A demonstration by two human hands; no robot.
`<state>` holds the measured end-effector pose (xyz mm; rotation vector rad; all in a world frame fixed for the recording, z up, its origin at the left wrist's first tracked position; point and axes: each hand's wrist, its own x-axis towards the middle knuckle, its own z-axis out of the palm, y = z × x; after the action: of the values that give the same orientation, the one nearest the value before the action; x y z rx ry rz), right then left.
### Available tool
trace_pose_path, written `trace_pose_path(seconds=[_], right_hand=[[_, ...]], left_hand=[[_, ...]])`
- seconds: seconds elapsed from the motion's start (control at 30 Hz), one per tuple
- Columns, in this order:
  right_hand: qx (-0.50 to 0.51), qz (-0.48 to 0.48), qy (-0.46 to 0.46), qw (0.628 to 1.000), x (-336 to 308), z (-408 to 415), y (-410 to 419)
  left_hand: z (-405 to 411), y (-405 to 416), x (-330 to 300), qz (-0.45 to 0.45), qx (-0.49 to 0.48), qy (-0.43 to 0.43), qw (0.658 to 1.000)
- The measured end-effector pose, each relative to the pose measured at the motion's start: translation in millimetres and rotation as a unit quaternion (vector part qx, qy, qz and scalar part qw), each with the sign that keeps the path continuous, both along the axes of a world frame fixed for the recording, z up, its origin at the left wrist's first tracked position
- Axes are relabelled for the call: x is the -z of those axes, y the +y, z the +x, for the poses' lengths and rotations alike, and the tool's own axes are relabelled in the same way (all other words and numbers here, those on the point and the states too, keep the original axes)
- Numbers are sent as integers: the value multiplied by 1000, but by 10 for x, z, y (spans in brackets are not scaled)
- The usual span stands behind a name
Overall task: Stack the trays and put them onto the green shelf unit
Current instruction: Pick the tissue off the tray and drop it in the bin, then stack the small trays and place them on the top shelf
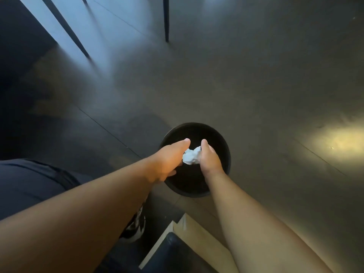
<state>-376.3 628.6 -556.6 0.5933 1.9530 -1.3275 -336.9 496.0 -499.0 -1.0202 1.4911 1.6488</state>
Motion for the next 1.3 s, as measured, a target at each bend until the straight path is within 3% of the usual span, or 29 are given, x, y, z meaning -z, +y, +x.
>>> trace_pose_path(seconds=[0.43,0.73,1.03,1.3], right_hand=[[-12,-18,32,999,-474,72,-145],[-28,-76,120,990,-1510,1,-491],[-56,-151,250,955,-2904,214,-926],[-170,-250,372,877,-4397,808,-1915]], left_hand=[[-15,-116,-445,-66,18,56,996],[38,-292,-1352,-117,-30,180,976],[398,-590,-2712,-177,-114,389,897],[1284,-1287,-4137,-292,-202,500,790]])
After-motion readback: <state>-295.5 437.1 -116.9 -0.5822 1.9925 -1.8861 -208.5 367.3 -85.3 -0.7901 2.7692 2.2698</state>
